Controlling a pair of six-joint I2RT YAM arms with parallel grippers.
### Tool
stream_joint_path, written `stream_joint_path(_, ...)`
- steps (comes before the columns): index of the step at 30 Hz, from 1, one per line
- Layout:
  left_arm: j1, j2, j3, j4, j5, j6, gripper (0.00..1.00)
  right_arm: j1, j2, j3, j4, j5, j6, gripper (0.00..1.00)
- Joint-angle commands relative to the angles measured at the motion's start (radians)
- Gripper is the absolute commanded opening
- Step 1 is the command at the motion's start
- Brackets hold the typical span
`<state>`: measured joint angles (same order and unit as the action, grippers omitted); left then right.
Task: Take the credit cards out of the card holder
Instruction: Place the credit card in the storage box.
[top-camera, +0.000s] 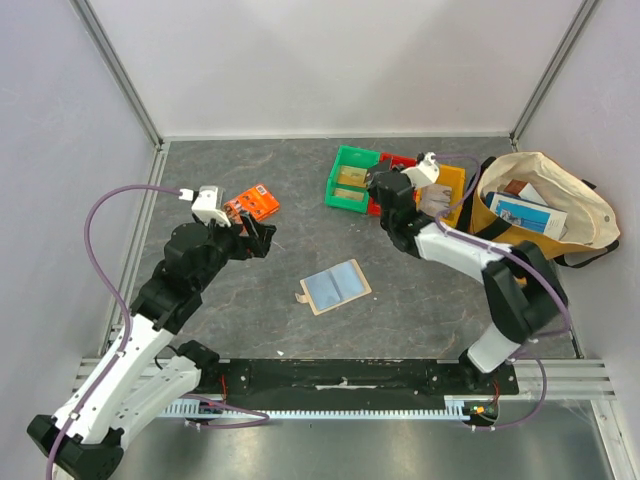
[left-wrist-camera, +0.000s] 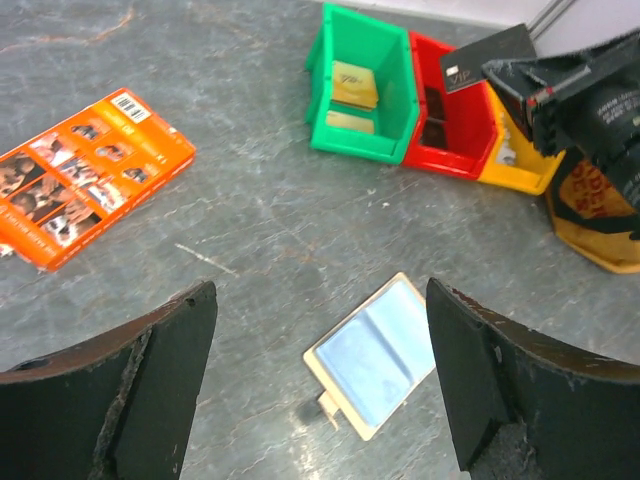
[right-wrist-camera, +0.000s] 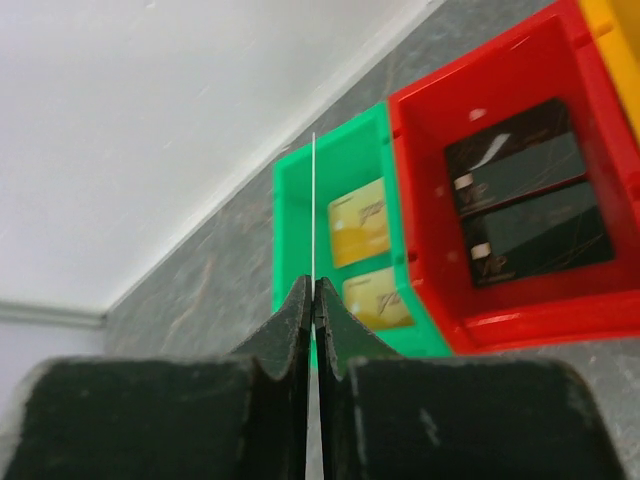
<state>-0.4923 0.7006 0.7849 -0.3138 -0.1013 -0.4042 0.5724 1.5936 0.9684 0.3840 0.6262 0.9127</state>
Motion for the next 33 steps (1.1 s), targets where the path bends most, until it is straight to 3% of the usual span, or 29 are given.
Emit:
stream_joint_path(1,0.035,-0.023,-0.013,-0.038,-0.023,0.071,0.90,-0.029,0.126,0.125,-0.094,0.200,0.035,0.07)
stream_joint_path(9,0.063,-0.055,-0.023,-0.044,-0.044,0.077,0.89,-0.078,0.221,0.142,-0.071,0.260,0.095,0.08)
stream_joint_path(18,0.064,-0.064,-0.029,-0.044,-0.041,0.077,0.89,-0.129,0.328,0.182,-0.002,0.149,0.107,0.09)
stream_joint_path(26,0.064,-0.062,-0.032,-0.041,-0.038,0.076,0.88,-0.144,0.405,0.236,0.033,0.086,0.138,0.17)
stream_joint_path(33,0.063,-0.061,-0.039,-0.034,-0.035,0.074,0.88,-0.147,0.401,0.237,-0.060,0.102,0.153,0.20)
